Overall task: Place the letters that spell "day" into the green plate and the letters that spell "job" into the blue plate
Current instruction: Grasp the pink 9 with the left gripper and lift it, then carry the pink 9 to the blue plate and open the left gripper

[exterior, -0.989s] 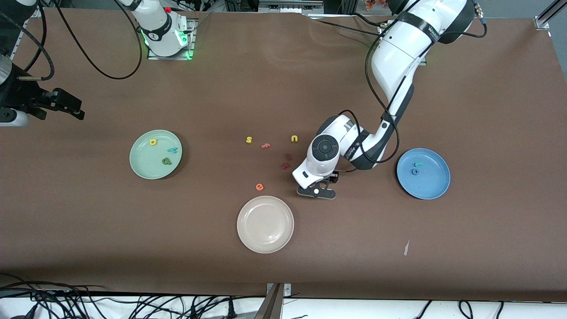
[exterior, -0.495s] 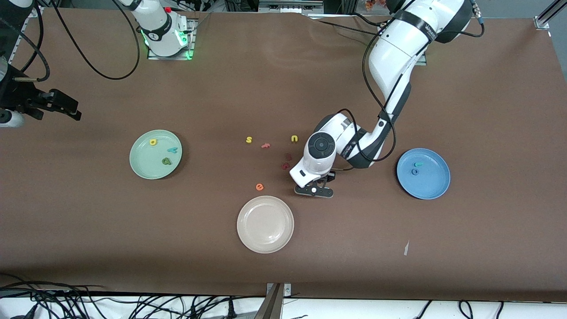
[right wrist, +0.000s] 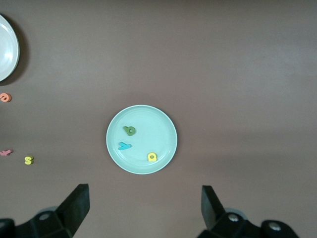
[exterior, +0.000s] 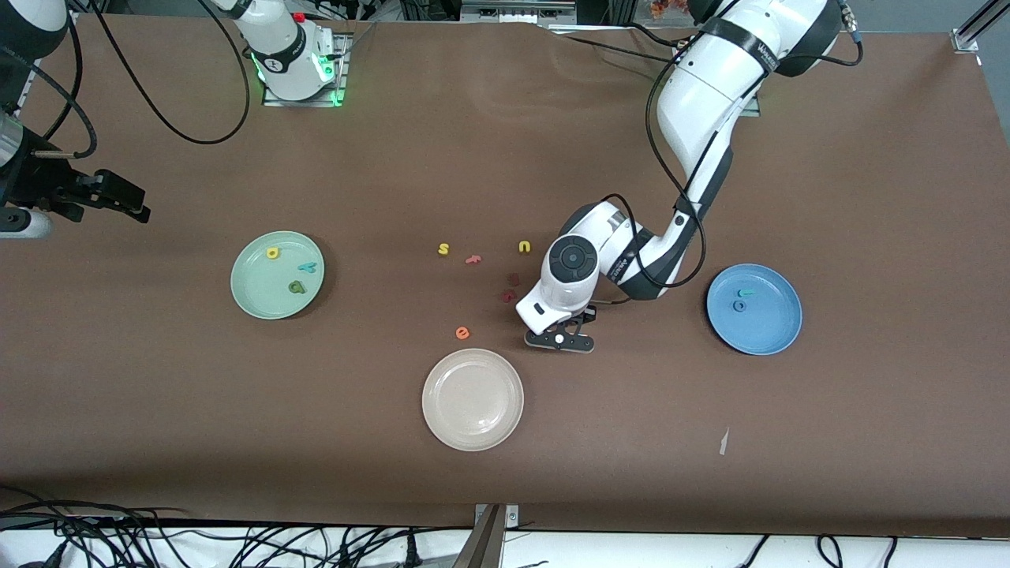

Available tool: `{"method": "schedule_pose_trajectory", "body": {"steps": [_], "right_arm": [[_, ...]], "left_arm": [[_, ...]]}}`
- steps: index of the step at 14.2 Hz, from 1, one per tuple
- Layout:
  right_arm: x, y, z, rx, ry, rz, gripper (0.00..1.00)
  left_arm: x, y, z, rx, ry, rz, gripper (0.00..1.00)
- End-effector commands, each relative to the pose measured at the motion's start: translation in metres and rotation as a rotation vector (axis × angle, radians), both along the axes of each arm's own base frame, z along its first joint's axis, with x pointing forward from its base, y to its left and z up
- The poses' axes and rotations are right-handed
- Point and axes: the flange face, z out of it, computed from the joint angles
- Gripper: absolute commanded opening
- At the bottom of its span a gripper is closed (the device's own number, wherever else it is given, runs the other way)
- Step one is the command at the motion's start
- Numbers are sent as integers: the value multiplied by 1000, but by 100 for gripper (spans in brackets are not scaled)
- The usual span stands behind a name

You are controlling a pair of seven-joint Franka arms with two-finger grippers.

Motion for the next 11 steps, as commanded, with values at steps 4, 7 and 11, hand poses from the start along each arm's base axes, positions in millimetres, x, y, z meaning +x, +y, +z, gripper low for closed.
{"method": "schedule_pose_trajectory", "body": {"steps": [4,7,11], "right_arm": [[-2,0,5,-3,-4,12,100],[-2,-1,5,-6,-4,11,100],[-2,0,5,-6,-4,12,100]], "left_arm": [[24,26,19,14,-25,37,17],[36,62,41,20,57,37,17],[51,145,77,19,208,-134,17]]}}
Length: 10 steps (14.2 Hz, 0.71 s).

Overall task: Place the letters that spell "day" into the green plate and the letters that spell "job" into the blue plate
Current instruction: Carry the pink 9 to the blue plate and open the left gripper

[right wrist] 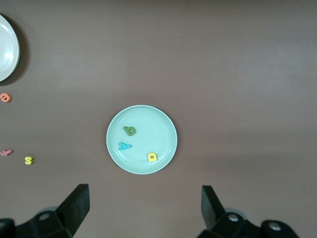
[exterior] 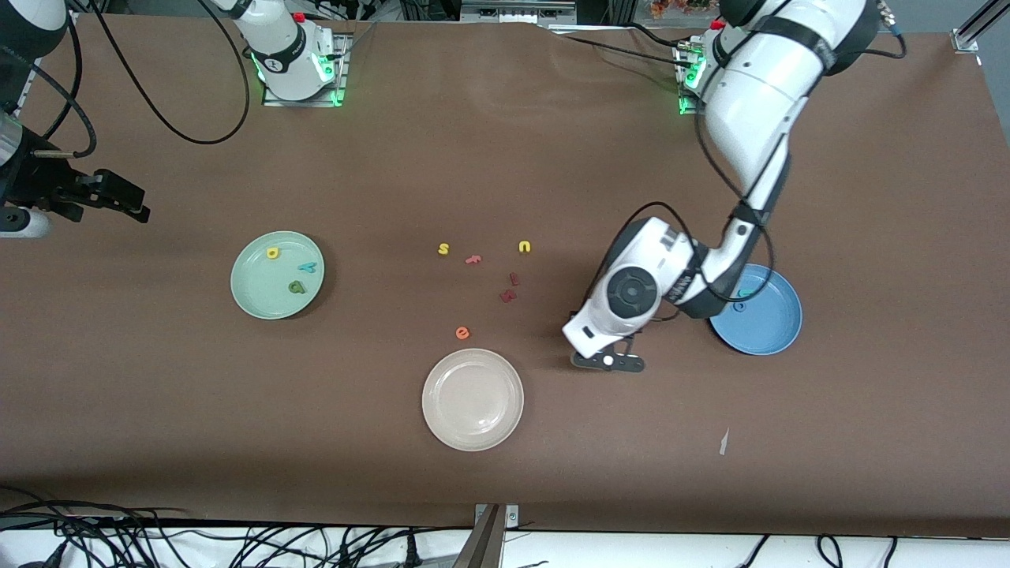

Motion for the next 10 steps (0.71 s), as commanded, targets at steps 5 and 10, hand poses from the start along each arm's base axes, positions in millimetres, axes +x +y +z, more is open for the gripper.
{"method": "schedule_pose_trajectory", "body": {"steps": [5,10], "right_arm": [[-2,-1,5,-1,-2,10,100],[-2,-1,5,-2,-4,10,100]], "left_arm": [[-7,146,31,-35,139,-306,17],[-17,244,23,-96,196,-477,18]]}}
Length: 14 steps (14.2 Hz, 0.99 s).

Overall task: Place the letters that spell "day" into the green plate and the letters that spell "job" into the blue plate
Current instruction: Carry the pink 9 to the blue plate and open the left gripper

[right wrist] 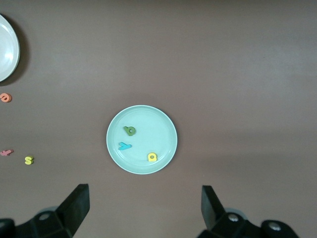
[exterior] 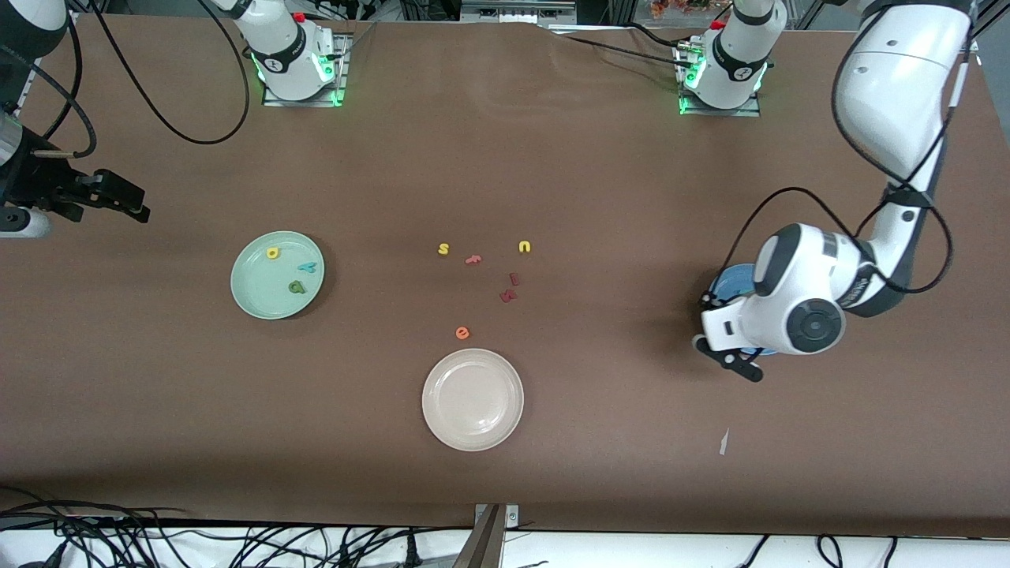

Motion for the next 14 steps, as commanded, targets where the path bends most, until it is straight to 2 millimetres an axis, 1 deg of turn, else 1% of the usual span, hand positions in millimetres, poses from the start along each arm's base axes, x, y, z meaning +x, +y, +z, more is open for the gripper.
{"method": "schedule_pose_trajectory", "body": {"steps": [1,2,3,4,5,8,10,12,14], "right_arm": [[-2,-1,4,-2,-2,10,100],[-2,-1,5,0,-4,10,100],[-2,-1,4,-1,-2,10,100],[-2,-1,4,-2,-2,10,100],[-2,-1,4,-2,-2,10,100],[-2,-1,4,0,-2,10,100],[-2,-1,4,-2,-2,9,100],[-2,-1,5,-2,-4,10,100],[-2,-1,5,-5,-4,10,100]], "left_arm": [[-16,39,-2,-24,29,-113,19],[-16,54,-7,-43,35,-136,23],[-15,64,-9,-63,38,-167,35],[-14,67,-11,-79,41,-200,74],[-14,66,-9,-81,44,-206,100],[-4,60,14,-77,10,-176,100],[4,64,41,-42,6,-95,100],[8,67,57,-14,1,-26,100],[7,70,74,13,-11,33,100]]}}
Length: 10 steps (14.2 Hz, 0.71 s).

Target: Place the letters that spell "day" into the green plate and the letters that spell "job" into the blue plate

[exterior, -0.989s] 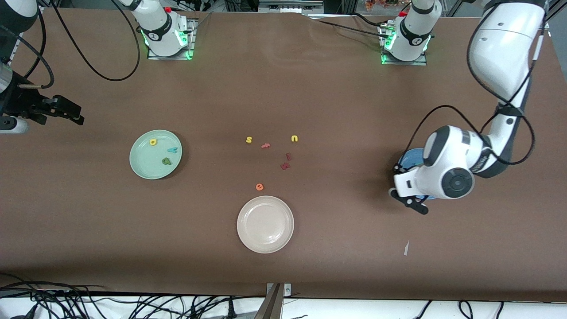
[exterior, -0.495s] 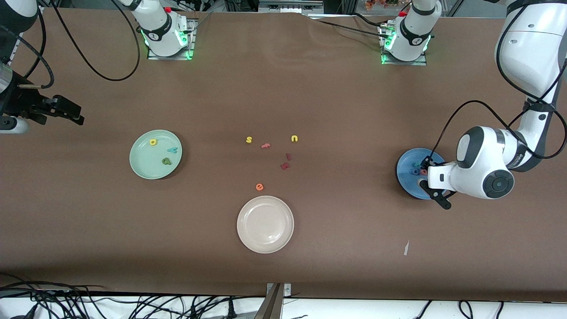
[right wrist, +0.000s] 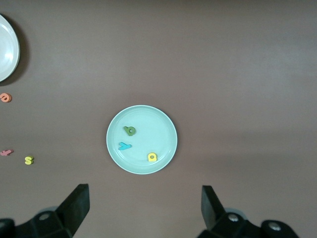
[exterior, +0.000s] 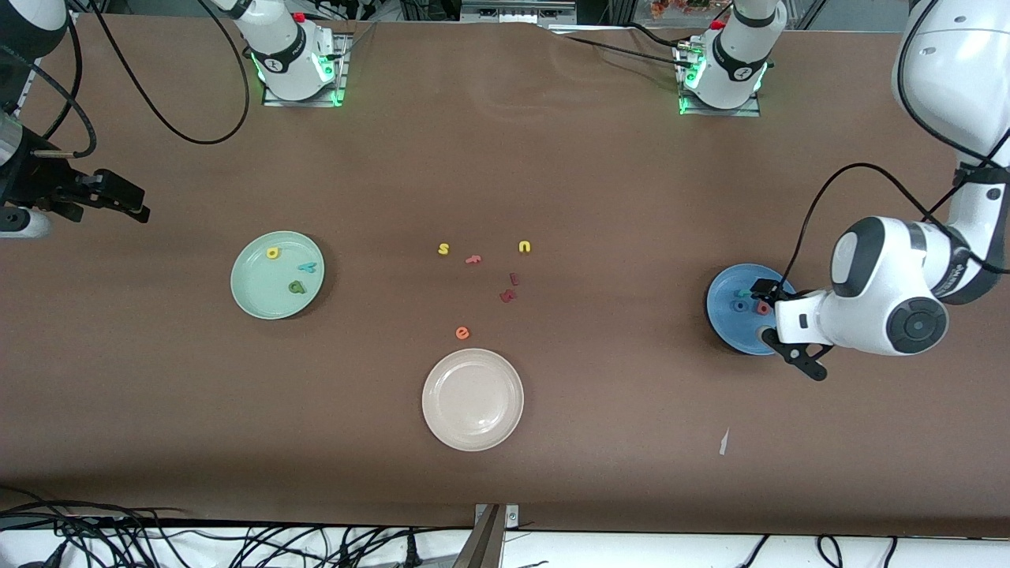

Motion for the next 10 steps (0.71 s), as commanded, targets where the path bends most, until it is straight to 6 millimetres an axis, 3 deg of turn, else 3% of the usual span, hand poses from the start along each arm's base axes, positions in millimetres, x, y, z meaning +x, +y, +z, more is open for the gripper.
{"method": "schedule_pose_trajectory", "body": {"steps": [1,4,7,10], "right_arm": [[-2,-1,5,-3,-4,10,100],[-2,0,5,-8,-4,12,100],[-2,5,5,-6,-4,21,100],[-2,4,5,-1,-4,19,100]], "left_arm": [[-2,5,30,53,-18,85,100],[-3,8,51,86,-50,171,100],[-10,15,89,121,-72,223,100],[-23,45,135,161,-129,268,100]]}}
